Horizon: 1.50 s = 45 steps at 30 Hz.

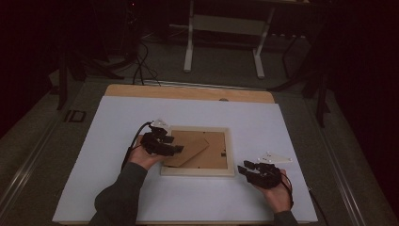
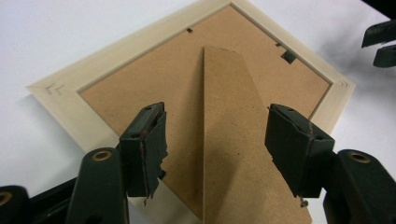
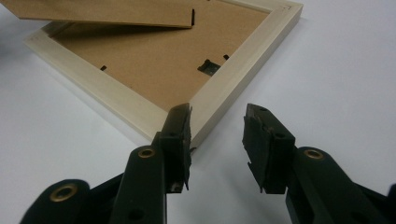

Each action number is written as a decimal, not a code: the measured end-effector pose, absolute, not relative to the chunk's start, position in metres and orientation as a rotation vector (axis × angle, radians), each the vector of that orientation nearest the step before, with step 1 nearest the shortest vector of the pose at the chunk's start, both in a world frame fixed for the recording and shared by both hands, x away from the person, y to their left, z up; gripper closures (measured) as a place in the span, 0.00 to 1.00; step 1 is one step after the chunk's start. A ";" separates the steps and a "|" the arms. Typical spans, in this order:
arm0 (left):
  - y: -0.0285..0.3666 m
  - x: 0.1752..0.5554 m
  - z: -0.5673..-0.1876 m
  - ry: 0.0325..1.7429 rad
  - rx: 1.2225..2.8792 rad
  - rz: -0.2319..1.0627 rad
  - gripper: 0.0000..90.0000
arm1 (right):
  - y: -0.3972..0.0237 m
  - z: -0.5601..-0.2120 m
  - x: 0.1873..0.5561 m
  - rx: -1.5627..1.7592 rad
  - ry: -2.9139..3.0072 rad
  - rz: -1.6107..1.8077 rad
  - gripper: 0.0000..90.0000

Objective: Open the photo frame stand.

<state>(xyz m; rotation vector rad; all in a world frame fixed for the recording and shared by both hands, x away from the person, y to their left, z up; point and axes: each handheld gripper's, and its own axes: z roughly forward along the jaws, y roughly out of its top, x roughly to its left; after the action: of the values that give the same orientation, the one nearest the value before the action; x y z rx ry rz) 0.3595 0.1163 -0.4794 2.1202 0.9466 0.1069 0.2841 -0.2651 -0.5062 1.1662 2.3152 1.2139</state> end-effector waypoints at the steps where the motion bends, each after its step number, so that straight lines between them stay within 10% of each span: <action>1: 0.115 0.361 -0.480 0.943 2.129 0.094 0.43 | -0.265 -0.506 0.284 1.167 2.316 1.215 0.68; 45: 0.078 0.378 -0.500 0.890 2.277 -0.070 0.41 | -0.263 -0.508 0.285 1.166 2.328 1.215 0.67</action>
<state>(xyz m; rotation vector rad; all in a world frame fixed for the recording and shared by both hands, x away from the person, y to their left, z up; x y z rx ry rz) 0.3780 0.0785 -0.5002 2.2773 0.8900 -0.0705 0.2849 -0.2631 -0.5081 1.1657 2.3283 1.2154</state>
